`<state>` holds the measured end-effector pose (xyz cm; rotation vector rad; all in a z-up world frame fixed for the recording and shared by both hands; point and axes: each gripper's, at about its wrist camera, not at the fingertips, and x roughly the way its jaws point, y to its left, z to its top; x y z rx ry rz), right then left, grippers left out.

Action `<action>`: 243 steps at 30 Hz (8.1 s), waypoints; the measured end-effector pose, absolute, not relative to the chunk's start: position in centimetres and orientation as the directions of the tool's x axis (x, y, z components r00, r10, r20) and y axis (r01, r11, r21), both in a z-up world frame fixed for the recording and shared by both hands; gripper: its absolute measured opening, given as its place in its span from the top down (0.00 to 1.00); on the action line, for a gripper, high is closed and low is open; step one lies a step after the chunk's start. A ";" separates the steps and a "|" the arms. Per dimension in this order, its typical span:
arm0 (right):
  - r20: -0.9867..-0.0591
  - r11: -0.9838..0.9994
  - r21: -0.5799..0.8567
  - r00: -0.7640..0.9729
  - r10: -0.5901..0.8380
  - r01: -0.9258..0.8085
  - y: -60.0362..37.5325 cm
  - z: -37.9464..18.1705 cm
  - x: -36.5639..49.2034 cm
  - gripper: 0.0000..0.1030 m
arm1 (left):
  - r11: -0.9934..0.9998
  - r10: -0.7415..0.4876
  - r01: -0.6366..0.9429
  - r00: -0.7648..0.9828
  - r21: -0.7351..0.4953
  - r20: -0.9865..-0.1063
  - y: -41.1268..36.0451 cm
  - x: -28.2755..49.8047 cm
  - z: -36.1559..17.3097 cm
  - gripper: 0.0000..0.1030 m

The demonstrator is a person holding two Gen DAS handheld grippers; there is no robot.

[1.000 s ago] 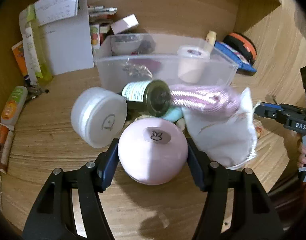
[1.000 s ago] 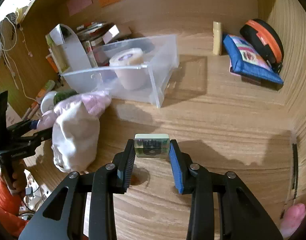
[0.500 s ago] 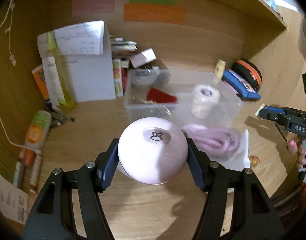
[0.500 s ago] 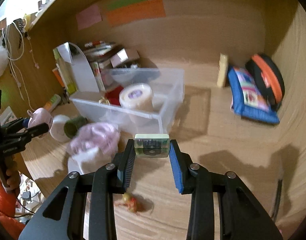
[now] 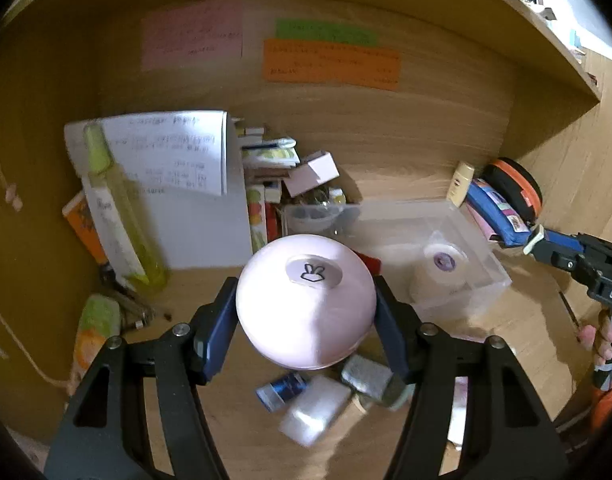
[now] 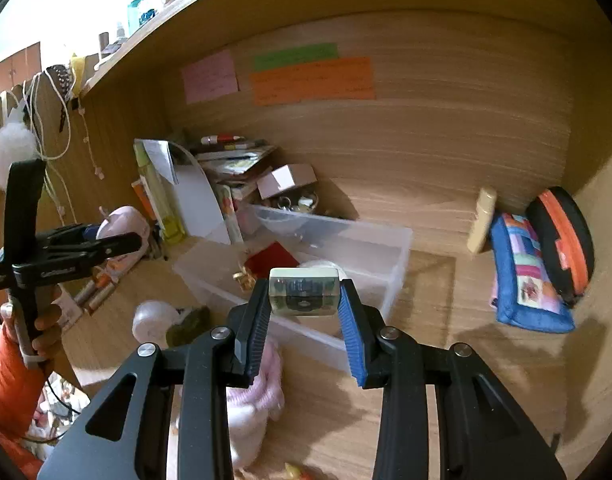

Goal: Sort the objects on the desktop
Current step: 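Carry pink container and small box with both grippers over the bin, then release pink container from left gripper while right drops small box into bin, then grasp white translucent roll with left gripper while right grasps gold pear ornament, then carry white roll and gold ornament with both grippers toward the bin, then open left gripper to drop roll while right drops ornament into bin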

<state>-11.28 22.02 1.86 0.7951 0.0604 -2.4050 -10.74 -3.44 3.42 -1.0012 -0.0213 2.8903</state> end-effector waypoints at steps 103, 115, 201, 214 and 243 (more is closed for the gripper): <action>-0.608 -0.899 -0.041 -0.724 -0.325 0.437 20.0 -2.1 -3.0 0.09 | -0.994 0.056 -0.107 -0.743 0.035 -0.667 -6.4 -5.0 0.5 0.07; -0.696 -0.960 0.034 -0.683 -0.224 0.279 25.1 -7.8 -0.1 0.10 | -0.985 0.051 -0.155 -0.661 0.069 -0.748 -4.4 -5.6 -6.6 0.07; -0.397 -0.902 0.048 -0.820 -0.412 0.429 20.8 4.8 -11.7 0.83 | -0.992 0.125 -0.077 -0.788 -0.105 -0.602 -2.9 -9.9 1.0 0.72; -0.484 -0.903 0.086 -0.774 -0.408 0.422 20.2 2.2 -19.8 0.82 | -0.983 0.182 -0.124 -0.741 -0.134 -0.646 -1.6 -15.9 0.6 0.72; -0.631 -0.901 0.028 -0.691 -0.352 0.434 19.2 -4.4 -22.4 0.82 | -0.981 0.182 -0.174 -0.651 -0.088 -0.737 1.9 -20.7 -4.0 0.72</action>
